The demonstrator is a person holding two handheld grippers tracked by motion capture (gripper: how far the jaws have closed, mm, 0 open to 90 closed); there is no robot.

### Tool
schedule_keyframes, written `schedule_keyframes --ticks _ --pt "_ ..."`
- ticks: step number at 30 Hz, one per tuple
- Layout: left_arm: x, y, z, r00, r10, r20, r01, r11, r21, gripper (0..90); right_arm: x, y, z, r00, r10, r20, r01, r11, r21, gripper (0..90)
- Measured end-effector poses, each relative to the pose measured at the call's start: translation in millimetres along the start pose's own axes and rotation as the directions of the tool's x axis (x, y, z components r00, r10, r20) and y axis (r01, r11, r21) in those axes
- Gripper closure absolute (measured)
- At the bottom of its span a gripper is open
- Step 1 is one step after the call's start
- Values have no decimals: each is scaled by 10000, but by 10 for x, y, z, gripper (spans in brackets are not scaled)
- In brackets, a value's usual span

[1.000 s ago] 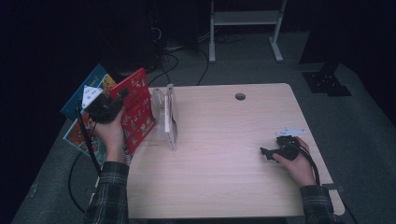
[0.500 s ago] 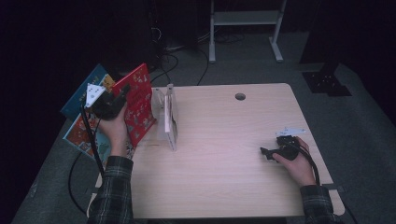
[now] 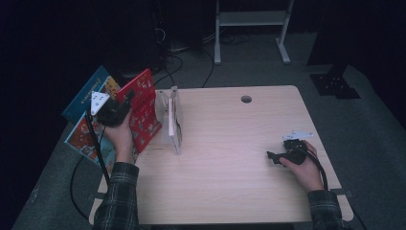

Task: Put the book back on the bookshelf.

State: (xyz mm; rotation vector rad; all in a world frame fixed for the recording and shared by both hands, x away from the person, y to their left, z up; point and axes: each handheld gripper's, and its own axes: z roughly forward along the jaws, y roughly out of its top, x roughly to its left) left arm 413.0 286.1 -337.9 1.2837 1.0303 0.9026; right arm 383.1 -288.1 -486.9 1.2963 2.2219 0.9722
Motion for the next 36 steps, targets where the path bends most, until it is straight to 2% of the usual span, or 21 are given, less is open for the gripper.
schedule_keyframes --ticks 4,10,13,19,26,30,36 --pt "18 -18 -57 9998 -164 -100 165 9998 66 792 0 0 0 10000 -1 2 1 10000 -1 98" --pt "1 -37 -169 9996 -172 -246 180 9994 308 791 1 0 0 10000 5 4 -5 10000 2 98" --pt "-5 -51 -225 9995 -54 -304 67 9991 420 790 1 0 0 10000 7 3 -7 10000 3 98" --pt "-6 -87 -331 9992 -90 -395 112 9984 556 786 0 0 -1 10000 -11 6 11 10000 11 98" --pt "-50 -131 -436 9977 175 -660 -119 9963 856 775 1 0 -1 10000 -2 8 2 10000 9 98" --pt "-55 -103 -449 9959 282 -858 -179 9927 1193 760 0 -1 -1 10000 -8 9 8 10000 9 98" --pt "-74 -65 -434 9929 259 -1165 -31 9813 1922 681 0 -1 -1 10000 -12 7 12 10000 2 99"
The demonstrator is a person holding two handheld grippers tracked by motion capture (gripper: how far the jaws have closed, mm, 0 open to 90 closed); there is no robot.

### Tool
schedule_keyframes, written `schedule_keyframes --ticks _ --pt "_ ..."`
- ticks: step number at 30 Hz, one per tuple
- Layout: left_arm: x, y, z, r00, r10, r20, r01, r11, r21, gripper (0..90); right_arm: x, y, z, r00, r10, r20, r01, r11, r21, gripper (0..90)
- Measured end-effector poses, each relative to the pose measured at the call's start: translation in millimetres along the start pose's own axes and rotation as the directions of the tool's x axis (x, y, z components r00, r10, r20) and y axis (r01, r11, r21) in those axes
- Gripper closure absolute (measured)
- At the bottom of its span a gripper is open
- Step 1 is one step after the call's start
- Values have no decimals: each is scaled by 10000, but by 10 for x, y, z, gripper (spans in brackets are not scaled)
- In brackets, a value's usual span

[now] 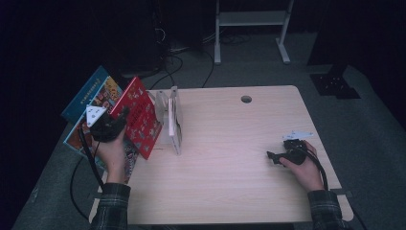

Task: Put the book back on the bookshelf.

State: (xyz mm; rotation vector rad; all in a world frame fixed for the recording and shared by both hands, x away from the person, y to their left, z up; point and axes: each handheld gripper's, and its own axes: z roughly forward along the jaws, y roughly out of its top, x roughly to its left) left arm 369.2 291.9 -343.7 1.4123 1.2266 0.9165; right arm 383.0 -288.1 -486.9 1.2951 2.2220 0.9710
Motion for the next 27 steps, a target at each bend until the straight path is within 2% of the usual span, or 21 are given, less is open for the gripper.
schedule_keyframes --ticks 5,6,13,19,27 --pt "-7 23 -36 9998 -209 76 207 9994 285 525 0 0 -1 10000 5 2 -5 10000 8 99" --pt "-13 44 -66 9996 -261 82 257 9983 529 488 0 0 -1 10000 9 2 -9 10000 8 99" --pt "-28 60 -190 9999 -125 -17 126 9974 716 417 1 0 0 10000 8 0 -8 10000 3 99" --pt "-39 71 -304 9997 -239 -102 246 9972 706 337 1 0 -1 10000 5 -4 -5 10000 1 98" --pt "-94 39 -434 9995 -65 -311 92 9960 892 223 1 0 -1 10000 7 -6 -7 10000 2 98"
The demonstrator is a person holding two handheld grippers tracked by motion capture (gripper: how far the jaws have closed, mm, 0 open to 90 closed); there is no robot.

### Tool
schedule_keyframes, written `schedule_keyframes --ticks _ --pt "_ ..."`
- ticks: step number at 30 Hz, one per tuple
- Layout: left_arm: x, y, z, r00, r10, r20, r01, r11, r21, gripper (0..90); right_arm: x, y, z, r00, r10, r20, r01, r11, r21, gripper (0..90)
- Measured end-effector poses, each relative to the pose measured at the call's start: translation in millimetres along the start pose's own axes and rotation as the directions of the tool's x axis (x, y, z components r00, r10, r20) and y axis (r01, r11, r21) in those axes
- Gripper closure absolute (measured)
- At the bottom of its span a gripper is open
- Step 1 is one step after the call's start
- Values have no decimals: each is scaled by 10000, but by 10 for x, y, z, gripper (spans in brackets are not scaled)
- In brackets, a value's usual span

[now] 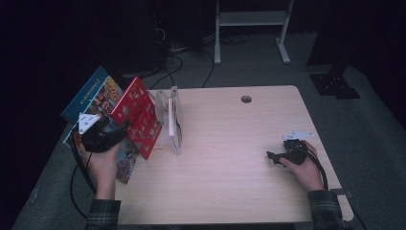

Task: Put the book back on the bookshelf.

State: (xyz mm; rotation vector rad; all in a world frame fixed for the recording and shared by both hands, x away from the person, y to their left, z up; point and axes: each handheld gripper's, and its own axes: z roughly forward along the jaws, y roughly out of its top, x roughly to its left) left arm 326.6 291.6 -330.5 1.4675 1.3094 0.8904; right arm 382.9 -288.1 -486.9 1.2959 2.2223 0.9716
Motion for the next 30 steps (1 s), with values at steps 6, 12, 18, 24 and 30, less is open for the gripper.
schedule_keyframes --ticks 6,12,18,24,30 --pt "-43 -50 -122 9999 30 -99 -30 10000 55 130 0 0 0 10000 -2 -3 2 10000 3 98" --pt "-45 -141 -249 9997 19 223 -24 9997 249 72 0 0 0 10000 -2 -3 2 10000 5 98" --pt "-69 -233 -357 9990 163 422 -180 9990 409 34 1 3 4 10000 17 5 -17 10000 -6 96" --pt "-125 -337 -431 9979 288 589 -325 9975 635 21 1 5 6 10000 18 10 -18 10000 -10 95" --pt "-188 -494 -464 9961 331 823 -410 9945 959 20 1 5 6 10000 18 12 -18 10000 -6 95"
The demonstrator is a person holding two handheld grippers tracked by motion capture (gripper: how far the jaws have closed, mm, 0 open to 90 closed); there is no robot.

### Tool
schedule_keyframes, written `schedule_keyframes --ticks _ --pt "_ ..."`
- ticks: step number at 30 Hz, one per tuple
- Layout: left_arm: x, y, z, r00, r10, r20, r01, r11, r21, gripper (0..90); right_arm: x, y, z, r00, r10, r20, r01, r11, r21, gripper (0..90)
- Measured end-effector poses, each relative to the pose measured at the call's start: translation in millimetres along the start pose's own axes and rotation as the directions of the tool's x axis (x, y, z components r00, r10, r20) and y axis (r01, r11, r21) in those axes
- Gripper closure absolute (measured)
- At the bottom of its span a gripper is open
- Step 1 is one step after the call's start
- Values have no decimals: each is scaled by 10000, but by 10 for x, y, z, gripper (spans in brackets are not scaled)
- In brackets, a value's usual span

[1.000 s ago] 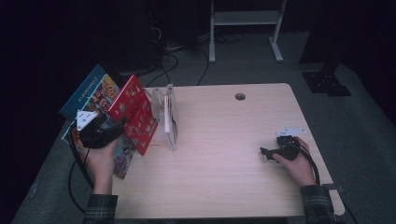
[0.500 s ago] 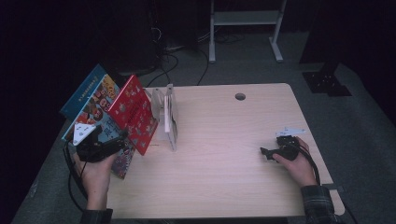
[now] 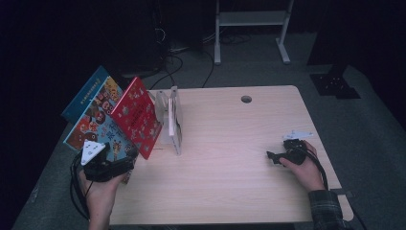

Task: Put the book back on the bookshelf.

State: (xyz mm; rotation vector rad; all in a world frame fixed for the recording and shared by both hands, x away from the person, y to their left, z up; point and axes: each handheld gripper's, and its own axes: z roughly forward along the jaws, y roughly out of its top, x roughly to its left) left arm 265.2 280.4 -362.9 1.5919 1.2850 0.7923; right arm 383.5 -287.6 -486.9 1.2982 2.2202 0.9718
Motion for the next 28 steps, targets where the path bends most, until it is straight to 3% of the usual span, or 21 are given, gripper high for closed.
schedule_keyframes --ticks 9,17,28 --pt "-96 -233 25 9994 72 330 -90 9984 556 20 0 0 0 10000 -2 0 2 10000 -1 96" --pt "-187 -439 69 9972 59 752 -149 9927 1197 13 0 0 0 10000 -4 1 4 10000 -2 95" --pt "-219 -484 78 9955 -39 946 -84 9915 1300 13 0 0 0 10000 3 -2 -3 10000 1 95"
